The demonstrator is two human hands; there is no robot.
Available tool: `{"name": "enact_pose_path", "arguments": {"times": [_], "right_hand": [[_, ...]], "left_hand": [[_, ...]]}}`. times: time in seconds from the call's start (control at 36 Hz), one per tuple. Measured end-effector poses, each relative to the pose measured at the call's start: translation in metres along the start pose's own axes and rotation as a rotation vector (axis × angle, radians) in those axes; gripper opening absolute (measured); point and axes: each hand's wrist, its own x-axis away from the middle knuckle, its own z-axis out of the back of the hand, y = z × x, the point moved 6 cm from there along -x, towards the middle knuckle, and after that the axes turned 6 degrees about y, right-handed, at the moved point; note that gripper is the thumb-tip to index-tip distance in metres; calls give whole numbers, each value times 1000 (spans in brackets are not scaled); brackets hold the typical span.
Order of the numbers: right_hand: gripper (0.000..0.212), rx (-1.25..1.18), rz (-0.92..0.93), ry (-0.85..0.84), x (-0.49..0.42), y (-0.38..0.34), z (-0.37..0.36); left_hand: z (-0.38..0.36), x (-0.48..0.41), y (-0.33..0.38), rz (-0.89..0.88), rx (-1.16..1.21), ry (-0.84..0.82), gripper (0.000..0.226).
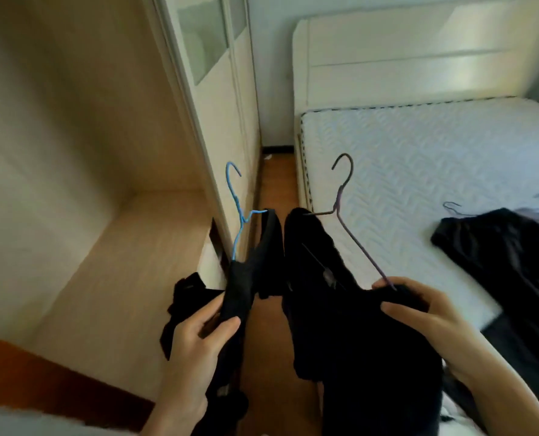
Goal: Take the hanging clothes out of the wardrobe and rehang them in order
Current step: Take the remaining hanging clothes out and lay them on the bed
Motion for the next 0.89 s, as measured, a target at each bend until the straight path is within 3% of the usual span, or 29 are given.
{"name": "enact_pose_path", "arguments": {"times": [0.28, 0.42, 0.58, 0.69, 0.89], "right_hand": [[22, -61, -18, 269, 182, 37, 153], [24, -106, -40, 430, 278, 57, 218], [23, -126, -66, 607, 387, 73, 278], [22, -125, -48, 734, 442, 81, 312], [22, -15, -66, 880, 489, 99, 372]], "left_hand": [[-97, 136, -33, -45, -127, -328, 42], [-146, 217, -44, -120, -185, -529, 56], [-204, 297, -55, -190, -240, -773, 39], [-246, 337, -62, -196, -244, -913, 42], [-316, 362, -77, -118, -340, -1036, 32]]}}
